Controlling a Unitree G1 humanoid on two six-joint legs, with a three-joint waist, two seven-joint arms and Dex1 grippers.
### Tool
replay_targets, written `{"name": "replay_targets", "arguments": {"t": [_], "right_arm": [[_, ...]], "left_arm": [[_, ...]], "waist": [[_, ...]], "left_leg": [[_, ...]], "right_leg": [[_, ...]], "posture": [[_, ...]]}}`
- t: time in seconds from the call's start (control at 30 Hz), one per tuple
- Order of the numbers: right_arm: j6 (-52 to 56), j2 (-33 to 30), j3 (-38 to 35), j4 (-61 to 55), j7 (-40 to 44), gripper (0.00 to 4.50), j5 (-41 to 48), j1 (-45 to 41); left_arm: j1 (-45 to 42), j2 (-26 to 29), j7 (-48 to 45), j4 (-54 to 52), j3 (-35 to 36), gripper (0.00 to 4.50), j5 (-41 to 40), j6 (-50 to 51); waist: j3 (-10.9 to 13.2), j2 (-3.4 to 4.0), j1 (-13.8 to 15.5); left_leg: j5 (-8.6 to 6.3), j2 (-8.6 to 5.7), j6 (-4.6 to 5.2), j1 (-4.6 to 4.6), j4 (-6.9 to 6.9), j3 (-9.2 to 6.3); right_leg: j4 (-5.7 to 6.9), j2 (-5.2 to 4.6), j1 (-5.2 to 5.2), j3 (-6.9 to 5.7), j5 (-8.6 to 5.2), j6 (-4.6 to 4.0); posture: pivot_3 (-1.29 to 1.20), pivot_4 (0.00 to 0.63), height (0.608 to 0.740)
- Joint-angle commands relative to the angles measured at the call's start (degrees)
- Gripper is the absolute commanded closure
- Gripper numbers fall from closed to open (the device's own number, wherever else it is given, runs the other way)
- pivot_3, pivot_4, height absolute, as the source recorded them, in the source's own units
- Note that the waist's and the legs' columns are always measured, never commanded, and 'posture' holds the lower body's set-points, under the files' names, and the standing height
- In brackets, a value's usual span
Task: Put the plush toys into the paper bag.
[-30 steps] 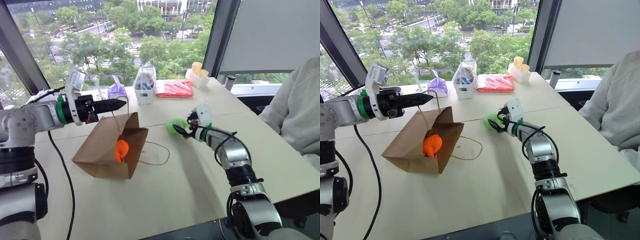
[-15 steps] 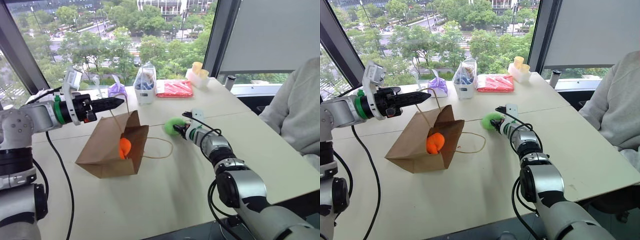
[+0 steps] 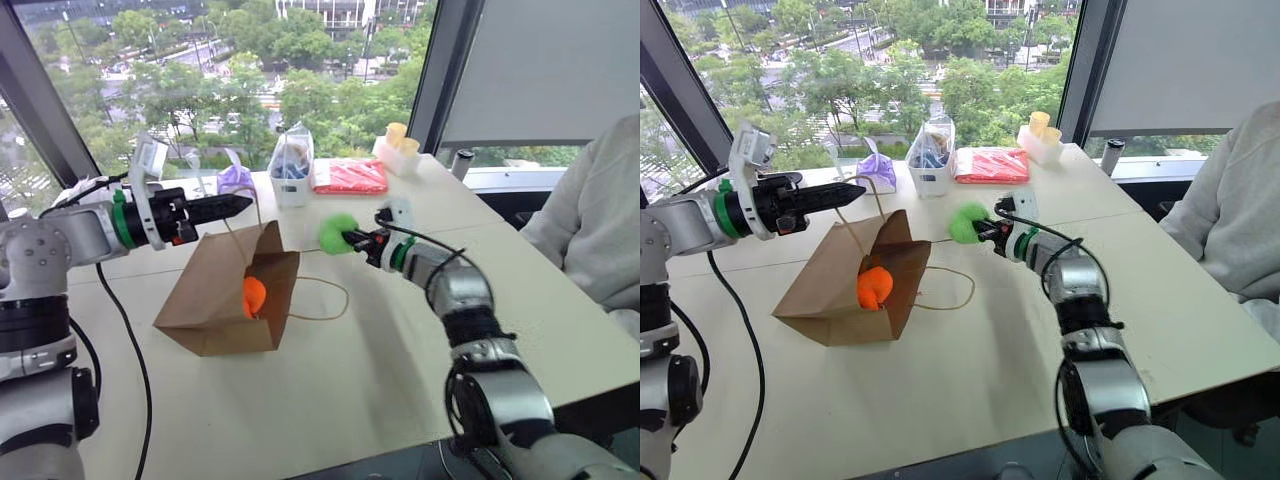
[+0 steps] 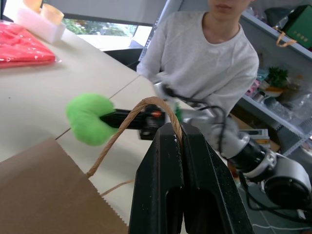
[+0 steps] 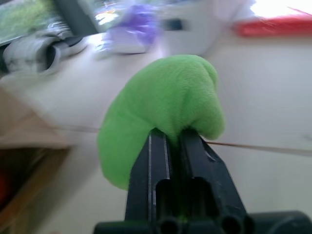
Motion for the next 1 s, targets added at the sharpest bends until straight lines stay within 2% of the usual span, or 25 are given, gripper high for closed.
{"name": "replay_targets", "arguments": {"t": [0.03,0.13,0.2,0.4,0.57,0.6,0.67,0.83,0.87,1.0], "right_arm": [[12.6,-3.2,3.4,-20.5,4.6,4.44,7.1,3.6],[18.3,-2.6,6.0,-28.5,4.2,4.44,10.1,5.7],[19.1,-0.6,7.7,-29.4,2.6,4.44,9.9,5.9],[12.9,7.2,14.6,-18.7,-0.6,4.44,4.3,1.9],[7.9,13.1,15.5,-9.4,-1.3,4.44,2.0,-3.5],[7.2,13.9,15.9,-8.4,-1.2,3.76,1.6,-4.1],[6.4,14.7,16.6,-7.5,-0.8,2.96,0.9,-4.5],[5.9,15.2,18.0,-7.6,-0.3,0.39,-0.4,-3.7],[5.8,15.1,18.2,-7.8,-0.5,0.04,-0.8,-3.4],[5.7,14.2,19.1,-9.1,-0.3,0.04,-2.2,-2.0]], "left_arm": [[-1.2,0.4,-0.8,-0.3,1.0,4.5,-0.6,-0.9],[-1.4,-0.1,-1.0,0.0,0.7,4.5,-0.4,-1.4],[-1.3,-0.5,-0.9,0.0,0.6,4.5,-0.5,-1.5],[-1.1,-1.0,-0.9,-0.5,0.6,4.5,-0.8,-1.1],[-1.4,-0.9,-0.6,-0.3,1.1,4.5,-0.8,-1.2],[-1.4,-0.9,-0.3,-0.3,1.4,4.5,-0.9,-1.1],[-1.2,-0.9,0.0,-0.5,1.7,4.5,-1.1,-1.1],[-1.2,-1.4,1.2,0.0,2.9,4.5,-1.3,-1.4],[-1.4,-1.7,1.6,0.4,3.3,4.5,-1.3,-1.5],[-2.0,-2.6,2.8,1.6,4.7,4.5,-1.4,-1.9]], "waist": [[0.0,-0.01,-0.1],[0.0,-0.01,-0.2],[0.0,-0.01,-0.1],[0.0,-0.03,0.1],[0.0,-0.02,-0.1],[0.0,-0.02,-0.1],[0.0,-0.03,-0.1],[0.0,-0.03,-0.1],[0.0,-0.03,-0.1],[0.0,-0.03,-0.1]], "left_leg": [[-0.01,0.0,0.01,0.01,0.0,0.01],[-0.01,0.02,0.0,0.14,0.0,0.13],[0.02,0.05,-0.04,0.21,0.01,0.15],[0.06,0.03,-0.11,0.2,0.06,0.14],[0.06,0.03,-0.11,0.11,-0.01,0.08],[0.06,0.02,-0.11,0.1,-0.01,0.07],[0.06,0.01,-0.1,0.09,-0.03,0.05],[0.05,0.0,-0.1,0.09,-0.03,0.05],[0.05,0.0,-0.1,0.1,-0.02,0.05],[0.05,0.01,-0.1,0.11,-0.01,0.06]], "right_leg": [[-0.01,0.0,0.0,0.0,0.0,0.0],[-0.02,0.01,0.02,0.01,0.0,0.0],[-0.06,0.04,0.02,0.02,0.0,0.0],[-0.01,0.03,0.02,0.04,0.01,0.0],[0.09,0.02,-0.07,0.04,0.02,-0.02],[0.09,0.02,-0.08,0.04,0.02,-0.02],[0.08,0.0,-0.09,0.03,0.02,-0.03],[0.07,0.0,-0.09,0.03,0.03,-0.03],[0.07,0.01,-0.09,0.03,0.03,-0.03],[0.08,0.02,-0.08,0.03,0.03,-0.02]], "posture": [[0.0,0.15,0.74],[0.0,0.15,0.74],[0.0,0.15,0.74],[0.0,0.15,0.74],[0.0,0.15,0.74],[0.0,0.15,0.74],[0.0,0.15,0.74],[0.0,0.15,0.74],[0.0,0.15,0.74],[0.0,0.15,0.74]]}}
